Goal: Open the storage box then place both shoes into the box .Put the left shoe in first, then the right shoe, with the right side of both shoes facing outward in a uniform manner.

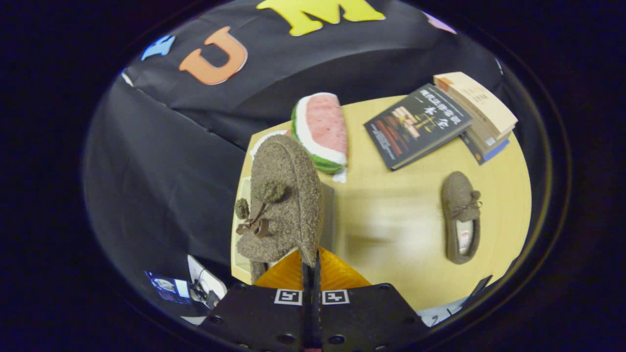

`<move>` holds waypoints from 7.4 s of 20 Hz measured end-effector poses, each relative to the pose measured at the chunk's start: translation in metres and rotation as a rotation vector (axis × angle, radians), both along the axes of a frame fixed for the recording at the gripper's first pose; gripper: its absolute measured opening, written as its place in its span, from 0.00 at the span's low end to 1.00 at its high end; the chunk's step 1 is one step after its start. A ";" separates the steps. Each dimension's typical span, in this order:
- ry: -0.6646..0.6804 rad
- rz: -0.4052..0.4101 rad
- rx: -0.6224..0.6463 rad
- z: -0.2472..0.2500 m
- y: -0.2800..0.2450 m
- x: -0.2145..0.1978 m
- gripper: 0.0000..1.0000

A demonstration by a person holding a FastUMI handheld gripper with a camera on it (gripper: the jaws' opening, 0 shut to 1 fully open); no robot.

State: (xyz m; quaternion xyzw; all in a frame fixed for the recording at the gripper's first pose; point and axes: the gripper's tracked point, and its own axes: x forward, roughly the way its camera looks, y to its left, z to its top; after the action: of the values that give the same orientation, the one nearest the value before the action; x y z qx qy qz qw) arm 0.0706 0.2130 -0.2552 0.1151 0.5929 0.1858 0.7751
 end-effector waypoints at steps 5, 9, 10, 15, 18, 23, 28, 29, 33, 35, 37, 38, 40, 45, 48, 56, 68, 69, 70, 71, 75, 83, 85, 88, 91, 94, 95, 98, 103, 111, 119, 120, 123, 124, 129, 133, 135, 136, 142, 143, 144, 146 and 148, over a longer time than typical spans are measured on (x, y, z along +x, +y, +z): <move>0.092 0.017 0.006 -0.034 0.092 -0.019 0.00; 0.117 -0.040 -0.061 -0.087 0.124 -0.013 0.00; 0.114 -0.053 -0.086 -0.100 0.130 -0.009 0.00; 0.136 -0.103 -0.222 -0.159 0.150 0.001 0.00; 0.127 -0.104 -0.306 -0.186 0.154 0.001 0.00; 0.154 -0.097 -0.356 -0.214 0.157 0.001 0.01; 0.131 -0.075 -0.345 -0.207 0.160 0.001 0.21; 0.125 -0.070 -0.341 -0.202 0.161 0.000 0.34; 0.122 -0.053 -0.319 -0.172 0.161 -0.012 0.75; 0.089 -0.027 -0.296 -0.147 0.159 -0.015 0.89; 0.053 -0.011 -0.262 -0.115 0.154 -0.018 0.94; 0.035 -0.011 -0.242 -0.098 0.150 -0.020 0.94; -0.005 0.002 -0.204 -0.061 0.137 -0.021 0.94; -0.069 0.017 -0.172 -0.010 0.064 -0.013 0.95; -0.138 0.030 -0.234 -0.007 -0.004 0.005 0.95; -0.032 -0.103 -0.201 -0.052 -0.154 0.024 0.96; 0.012 -0.080 -0.490 -0.166 -0.343 0.023 0.95; 0.012 -0.071 -0.493 -0.172 -0.346 0.024 0.95; 0.020 -0.061 -0.485 -0.179 -0.345 0.024 0.95; 0.024 -0.065 -0.502 -0.188 -0.350 0.024 0.96; 0.033 -0.146 -0.577 -0.210 -0.369 0.031 0.81; 0.058 -0.118 -0.460 -0.220 -0.346 0.025 0.08; 0.073 -0.153 -0.450 -0.218 -0.344 0.025 0.01; 0.107 -0.227 -0.380 -0.208 -0.333 0.018 0.01; 0.102 -0.256 -0.338 -0.186 -0.322 0.013 0.01; 0.054 -0.255 -0.310 -0.151 -0.299 0.014 0.00; 0.041 -0.256 -0.295 -0.138 -0.287 0.015 0.01; -0.007 -0.219 -0.246 -0.098 -0.239 0.018 0.00; -0.083 -0.098 -0.226 -0.053 -0.147 0.016 0.00; -0.052 0.027 -0.161 -0.030 0.014 -0.003 0.00; 0.057 -0.075 -0.243 -0.085 0.091 -0.019 0.01; 0.080 -0.104 -0.259 -0.095 0.090 -0.022 0.00; 0.099 -0.151 -0.321 -0.121 0.078 -0.018 0.01; 0.103 -0.170 -0.337 -0.127 0.075 -0.018 0.01; 0.112 -0.248 -0.356 -0.143 0.072 -0.010 0.01; 0.115 -0.293 -0.378 -0.153 0.073 -0.012 0.04; 0.104 -0.313 -0.380 -0.158 0.072 -0.011 0.05; 0.101 -0.316 -0.369 -0.154 0.074 -0.011 0.07; 0.042 -0.266 -0.352 -0.133 0.087 -0.020 0.45; 0.022 -0.254 -0.359 -0.126 0.086 -0.021 0.54; 0.002 -0.243 -0.363 -0.117 0.084 -0.021 0.60; -0.058 -0.226 -0.339 -0.094 0.091 -0.012 0.73; -0.149 -0.207 -0.307 -0.061 0.093 -0.003 0.84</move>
State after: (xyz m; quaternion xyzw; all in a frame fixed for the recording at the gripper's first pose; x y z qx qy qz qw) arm 0.0673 0.3065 -0.3162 0.0420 0.5405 0.0206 0.8401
